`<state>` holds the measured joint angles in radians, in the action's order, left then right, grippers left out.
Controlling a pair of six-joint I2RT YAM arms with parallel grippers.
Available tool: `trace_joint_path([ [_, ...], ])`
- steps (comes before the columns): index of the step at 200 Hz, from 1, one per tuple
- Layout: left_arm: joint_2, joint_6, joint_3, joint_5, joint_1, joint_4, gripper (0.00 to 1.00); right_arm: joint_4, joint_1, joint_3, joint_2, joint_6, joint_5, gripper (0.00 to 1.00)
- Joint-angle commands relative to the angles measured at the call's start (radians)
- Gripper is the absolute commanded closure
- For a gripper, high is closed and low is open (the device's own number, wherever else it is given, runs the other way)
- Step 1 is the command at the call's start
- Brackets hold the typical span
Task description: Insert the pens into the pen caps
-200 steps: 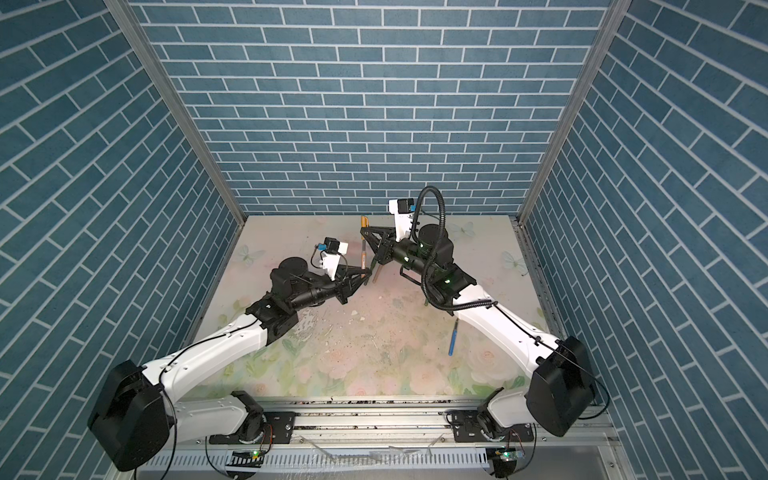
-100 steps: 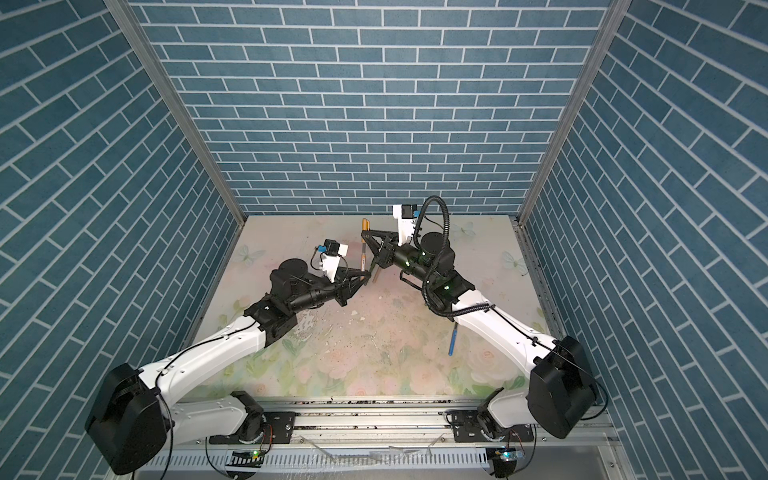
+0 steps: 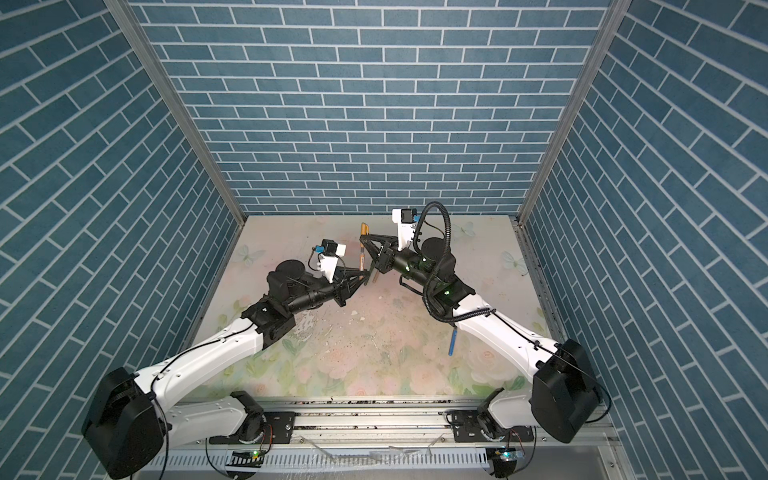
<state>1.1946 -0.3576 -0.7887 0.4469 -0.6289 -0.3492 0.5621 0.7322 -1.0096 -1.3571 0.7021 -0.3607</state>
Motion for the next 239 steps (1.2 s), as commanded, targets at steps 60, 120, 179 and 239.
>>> trace_joint_path([
  [60, -0.036, -0.019, 0.000, -0.020, 0.021, -0.086, 1.00, -0.049, 0.061, 0.076, 0.008, -0.028, -0.054, 0.83],
  [120, -0.029, -0.012, -0.003, 0.004, 0.037, -0.093, 1.00, -0.182, 0.072, 0.042, 0.040, -0.067, -0.076, 0.66],
  [179, -0.023, 0.014, 0.005, 0.021, 0.037, -0.112, 1.00, -0.529, 0.053, -0.136, 0.111, -0.253, 0.024, 0.53],
  [239, -0.012, 0.032, 0.008, 0.035, 0.034, -0.128, 1.00, -0.713, 0.003, -0.379, 0.036, -0.367, 0.047, 0.56],
])
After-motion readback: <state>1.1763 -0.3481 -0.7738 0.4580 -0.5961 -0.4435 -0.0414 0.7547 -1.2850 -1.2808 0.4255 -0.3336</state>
